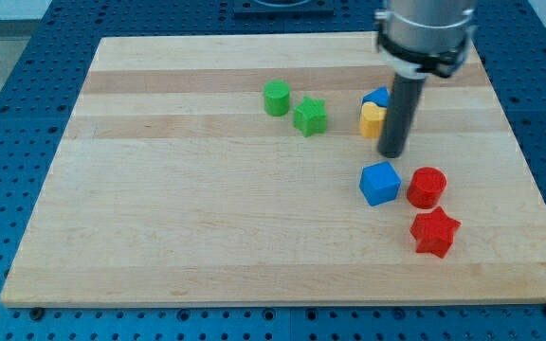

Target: Push the cube left beside the heart

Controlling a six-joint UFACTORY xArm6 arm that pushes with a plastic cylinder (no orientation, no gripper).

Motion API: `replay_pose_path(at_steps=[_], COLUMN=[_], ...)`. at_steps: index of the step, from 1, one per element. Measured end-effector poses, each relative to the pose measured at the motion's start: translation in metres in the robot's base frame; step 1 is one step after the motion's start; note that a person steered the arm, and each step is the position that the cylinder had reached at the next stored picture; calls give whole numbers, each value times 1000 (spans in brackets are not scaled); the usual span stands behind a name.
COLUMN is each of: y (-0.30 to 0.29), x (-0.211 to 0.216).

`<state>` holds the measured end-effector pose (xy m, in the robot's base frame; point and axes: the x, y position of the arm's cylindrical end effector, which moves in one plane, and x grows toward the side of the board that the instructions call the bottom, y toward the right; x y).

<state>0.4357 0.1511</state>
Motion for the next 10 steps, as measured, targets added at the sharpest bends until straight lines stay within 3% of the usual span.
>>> replay_pose_path(at_steps=[1,3,5,7,10], y=[37,46,30,-26,-37], x=[4,88,90,85,59])
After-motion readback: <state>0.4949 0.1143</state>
